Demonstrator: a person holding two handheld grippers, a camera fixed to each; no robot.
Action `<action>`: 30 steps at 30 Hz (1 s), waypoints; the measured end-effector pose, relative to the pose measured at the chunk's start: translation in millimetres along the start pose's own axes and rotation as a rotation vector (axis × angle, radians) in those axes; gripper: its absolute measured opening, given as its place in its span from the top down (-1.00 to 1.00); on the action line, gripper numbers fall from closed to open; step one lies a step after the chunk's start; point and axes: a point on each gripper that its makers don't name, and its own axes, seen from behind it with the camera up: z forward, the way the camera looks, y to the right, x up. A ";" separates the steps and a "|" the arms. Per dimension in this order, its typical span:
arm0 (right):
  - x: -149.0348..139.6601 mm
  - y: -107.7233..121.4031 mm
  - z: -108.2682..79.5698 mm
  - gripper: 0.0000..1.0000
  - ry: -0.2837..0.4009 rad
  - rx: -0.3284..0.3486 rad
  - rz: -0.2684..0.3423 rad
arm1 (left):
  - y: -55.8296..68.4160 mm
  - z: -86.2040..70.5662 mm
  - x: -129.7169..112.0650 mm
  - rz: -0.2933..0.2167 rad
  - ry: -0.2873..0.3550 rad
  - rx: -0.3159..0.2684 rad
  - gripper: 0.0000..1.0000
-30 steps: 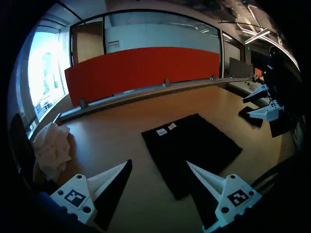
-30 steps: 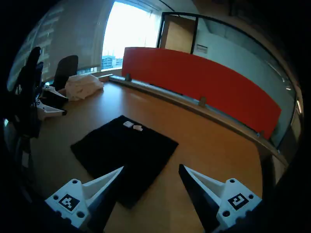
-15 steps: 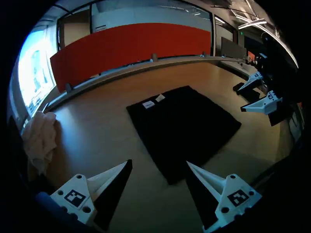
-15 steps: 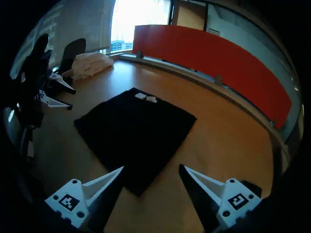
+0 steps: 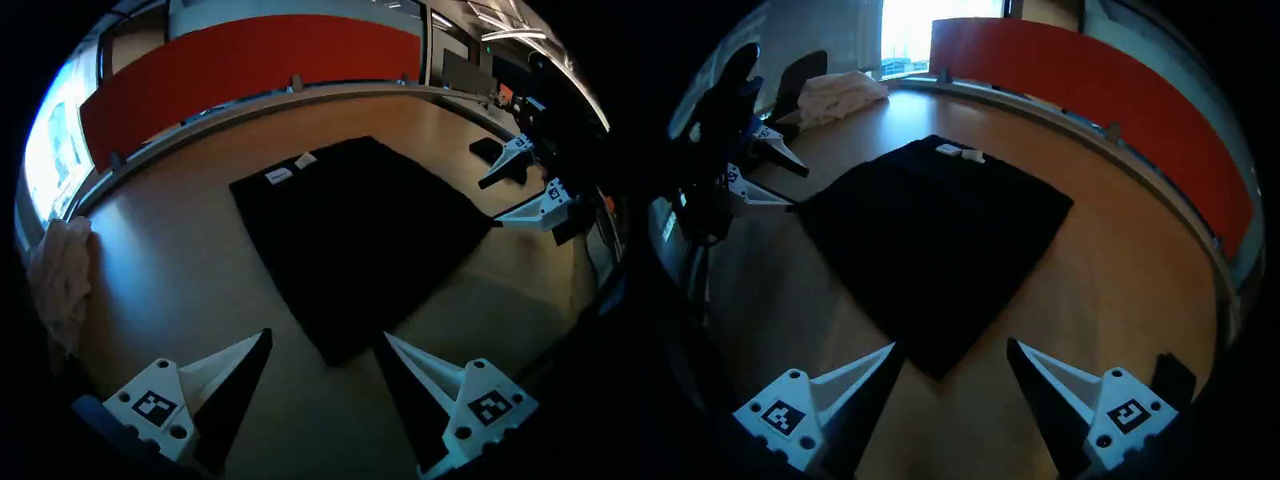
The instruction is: Fold towel
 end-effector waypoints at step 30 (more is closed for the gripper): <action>-18.8 -19.2 2.2 0.26 -0.055 0.102 -0.028 | 15.6 14.9 -18.5 0.011 -0.069 -0.056 -0.40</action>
